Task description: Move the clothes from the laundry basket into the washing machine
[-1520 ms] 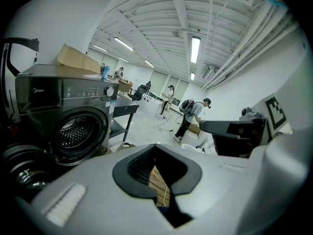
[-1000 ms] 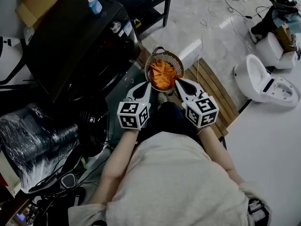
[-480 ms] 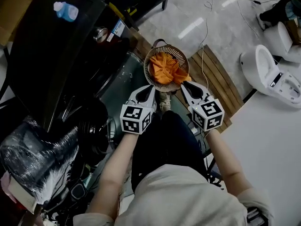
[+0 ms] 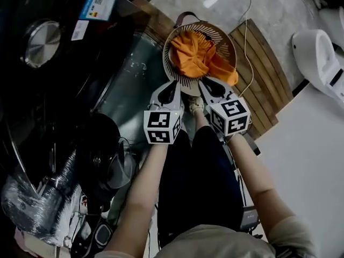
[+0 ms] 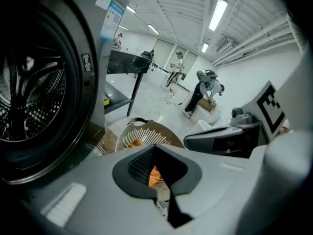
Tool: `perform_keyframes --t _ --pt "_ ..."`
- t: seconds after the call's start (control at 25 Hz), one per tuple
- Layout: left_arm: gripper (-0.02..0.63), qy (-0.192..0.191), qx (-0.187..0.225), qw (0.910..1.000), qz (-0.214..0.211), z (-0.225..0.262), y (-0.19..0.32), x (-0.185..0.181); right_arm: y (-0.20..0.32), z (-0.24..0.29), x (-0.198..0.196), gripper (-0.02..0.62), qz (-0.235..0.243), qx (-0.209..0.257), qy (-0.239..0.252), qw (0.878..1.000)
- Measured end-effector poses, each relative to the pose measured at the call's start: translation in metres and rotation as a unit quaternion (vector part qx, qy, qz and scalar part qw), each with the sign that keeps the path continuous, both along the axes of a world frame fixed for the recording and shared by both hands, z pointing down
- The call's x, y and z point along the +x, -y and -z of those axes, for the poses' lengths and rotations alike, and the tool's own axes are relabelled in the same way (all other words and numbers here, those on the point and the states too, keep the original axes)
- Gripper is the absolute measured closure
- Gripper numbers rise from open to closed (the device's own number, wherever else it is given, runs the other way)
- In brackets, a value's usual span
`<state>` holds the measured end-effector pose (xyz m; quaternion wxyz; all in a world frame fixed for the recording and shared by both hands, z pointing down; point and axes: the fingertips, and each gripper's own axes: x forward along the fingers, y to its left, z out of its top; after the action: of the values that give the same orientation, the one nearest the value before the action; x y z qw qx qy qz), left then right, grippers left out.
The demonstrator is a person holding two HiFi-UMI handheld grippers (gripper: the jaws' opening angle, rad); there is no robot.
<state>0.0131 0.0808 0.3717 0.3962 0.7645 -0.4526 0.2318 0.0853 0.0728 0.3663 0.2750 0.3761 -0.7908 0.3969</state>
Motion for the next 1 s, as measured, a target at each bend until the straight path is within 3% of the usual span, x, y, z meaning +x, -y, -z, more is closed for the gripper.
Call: perform_keyframes --t 0.08,0.16,0.36,0.52,0.64,0.76,1.0 --pt "0.595 -0.001 -0.006 0.9999 0.016 -0.026 0.002 0.0 0.004 -0.047 -0.004 0.577 -0.005 -0.02 -0.007 1.0" --pt "0.595 -0.004 -0.01 0.9996 0.028 -0.053 0.006 0.001 0.017 -0.097 -0.003 0.443 -0.023 -0.034 -0.017 0.999" --pt "0.595 -0.015 -0.004 0.9996 0.024 -0.094 0.013 0.006 0.056 -0.193 0.003 0.402 -0.059 -0.048 -0.047 0.996" --pt "0.595 -0.033 0.007 0.9993 0.018 -0.104 0.017 0.011 0.055 -0.255 0.016 0.37 -0.101 -0.105 -0.055 0.988" --pt "0.595 -0.039 0.015 0.999 0.017 -0.107 0.024 0.011 0.056 -0.292 0.027 0.373 -0.145 -0.145 -0.054 0.977" --pt "0.594 -0.036 0.021 0.999 0.019 -0.106 0.029 0.008 0.059 -0.302 0.023 0.557 -0.159 -0.16 -0.033 0.974" --pt "0.579 -0.021 0.019 0.9996 0.009 -0.102 0.032 0.011 0.076 -0.217 0.017 0.571 -0.114 -0.051 0.031 0.992"
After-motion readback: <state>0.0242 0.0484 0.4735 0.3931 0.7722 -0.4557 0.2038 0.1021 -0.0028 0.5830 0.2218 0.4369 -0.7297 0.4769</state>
